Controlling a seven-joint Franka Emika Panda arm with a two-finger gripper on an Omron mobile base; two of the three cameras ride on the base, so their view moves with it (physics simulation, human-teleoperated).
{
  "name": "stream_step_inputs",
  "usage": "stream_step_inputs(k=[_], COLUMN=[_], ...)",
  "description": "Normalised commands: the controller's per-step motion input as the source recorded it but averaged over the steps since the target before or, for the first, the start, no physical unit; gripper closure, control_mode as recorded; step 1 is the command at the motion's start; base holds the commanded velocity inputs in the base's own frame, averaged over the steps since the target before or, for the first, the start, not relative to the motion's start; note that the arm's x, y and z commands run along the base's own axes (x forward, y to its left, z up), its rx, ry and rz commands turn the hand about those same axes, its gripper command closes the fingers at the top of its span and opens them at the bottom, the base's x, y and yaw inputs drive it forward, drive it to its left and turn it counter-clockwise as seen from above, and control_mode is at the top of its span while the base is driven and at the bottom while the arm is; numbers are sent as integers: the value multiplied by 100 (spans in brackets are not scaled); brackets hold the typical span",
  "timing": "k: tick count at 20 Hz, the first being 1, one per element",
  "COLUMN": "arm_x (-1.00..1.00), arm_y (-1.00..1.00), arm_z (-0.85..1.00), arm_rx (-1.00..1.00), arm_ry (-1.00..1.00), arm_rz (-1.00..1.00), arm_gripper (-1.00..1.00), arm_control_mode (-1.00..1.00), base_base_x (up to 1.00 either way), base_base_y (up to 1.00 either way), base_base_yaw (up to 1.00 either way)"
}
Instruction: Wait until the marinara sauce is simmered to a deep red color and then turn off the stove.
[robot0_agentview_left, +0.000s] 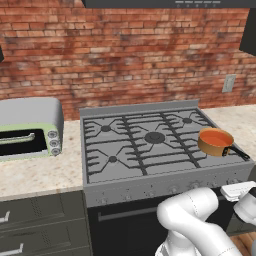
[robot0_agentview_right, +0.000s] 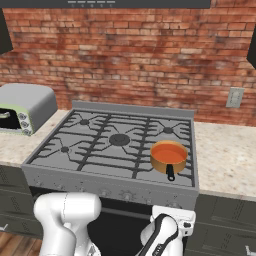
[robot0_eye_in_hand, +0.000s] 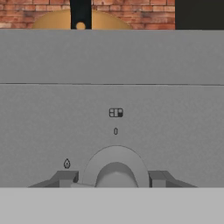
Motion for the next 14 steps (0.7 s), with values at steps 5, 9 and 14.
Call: stream_step_inputs(k=[5,9,14], arm_x=[0,0,0], arm_y=[0,0,0], arm_z=[0,0,0], arm_rx=[0,0,0], arm_ry=[0,0,0], arm_rz=[0,0,0], arm_gripper=[100,100,100], arm_control_mode=[-100,-100,-100], base_base_x=[0,0,0], base_base_y=[0,0,0], base_base_yaw=[0,0,0])
